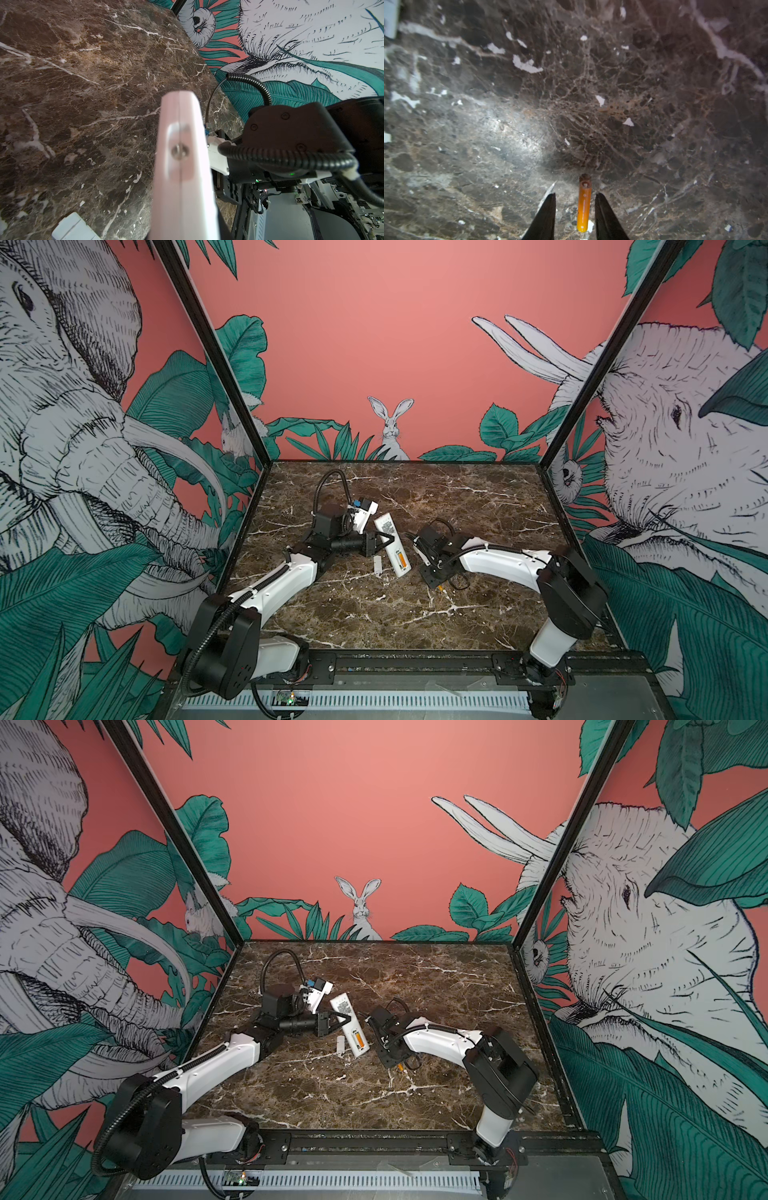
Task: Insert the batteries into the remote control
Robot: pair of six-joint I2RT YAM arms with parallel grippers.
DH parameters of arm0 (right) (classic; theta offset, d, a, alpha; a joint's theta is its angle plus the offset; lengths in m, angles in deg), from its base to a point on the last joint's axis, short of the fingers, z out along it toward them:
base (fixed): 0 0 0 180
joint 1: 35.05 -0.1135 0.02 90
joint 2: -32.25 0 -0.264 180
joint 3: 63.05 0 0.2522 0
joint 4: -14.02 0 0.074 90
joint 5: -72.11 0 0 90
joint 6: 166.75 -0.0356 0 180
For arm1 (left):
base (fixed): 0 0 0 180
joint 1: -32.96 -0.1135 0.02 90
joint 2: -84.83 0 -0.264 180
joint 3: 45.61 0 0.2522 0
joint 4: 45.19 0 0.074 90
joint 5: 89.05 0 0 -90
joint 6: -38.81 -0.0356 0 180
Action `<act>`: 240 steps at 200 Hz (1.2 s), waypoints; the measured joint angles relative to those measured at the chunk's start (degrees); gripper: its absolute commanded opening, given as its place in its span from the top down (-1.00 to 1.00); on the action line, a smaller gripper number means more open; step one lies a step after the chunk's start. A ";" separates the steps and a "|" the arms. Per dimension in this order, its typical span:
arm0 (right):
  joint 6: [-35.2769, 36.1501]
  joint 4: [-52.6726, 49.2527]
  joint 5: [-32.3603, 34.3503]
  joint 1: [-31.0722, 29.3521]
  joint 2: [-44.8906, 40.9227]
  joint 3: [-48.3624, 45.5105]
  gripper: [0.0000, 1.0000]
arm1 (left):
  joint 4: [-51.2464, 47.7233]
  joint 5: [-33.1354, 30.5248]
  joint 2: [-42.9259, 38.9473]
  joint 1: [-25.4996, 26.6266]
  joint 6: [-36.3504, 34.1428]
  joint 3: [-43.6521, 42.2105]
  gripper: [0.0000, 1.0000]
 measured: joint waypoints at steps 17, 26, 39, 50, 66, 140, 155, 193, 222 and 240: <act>0.00 0.31 -0.09 0.22 0.52 -0.26 0.33 | 0.00 0.02 0.00 -0.11 0.00 0.00 1.00; -0.02 0.50 -0.11 0.44 0.76 -0.63 0.33 | 0.00 0.02 0.00 -0.15 -0.02 0.00 1.00; -0.09 0.70 -0.13 0.85 1.18 -1.27 0.34 | 0.00 0.02 0.00 -0.20 -0.02 0.00 1.00; -0.17 0.83 -0.13 1.14 1.55 -1.79 0.36 | 0.00 0.00 0.00 -0.20 -0.02 0.00 1.00; -0.26 1.09 -0.35 1.53 1.68 -1.99 0.40 | 0.00 0.00 0.00 -0.20 -0.02 0.00 1.00; -0.15 1.49 -1.66 1.66 2.05 -1.73 0.68 | -0.02 0.00 0.00 -0.20 -0.02 0.00 1.00; -0.13 1.42 -1.70 1.66 2.34 -1.33 0.72 | -0.04 0.00 0.00 -0.20 -0.02 0.00 1.00; 0.28 1.40 -1.57 1.66 2.29 -1.16 0.78 | -0.22 0.00 0.00 -0.20 -0.02 0.00 1.00; 1.46 1.68 -1.55 1.66 -0.31 -1.31 0.80 | -0.26 0.00 0.00 -0.24 -0.02 0.00 1.00; 2.38 3.08 -1.97 1.66 -4.81 -2.10 0.80 | -0.31 0.00 0.00 -0.24 0.07 0.00 1.00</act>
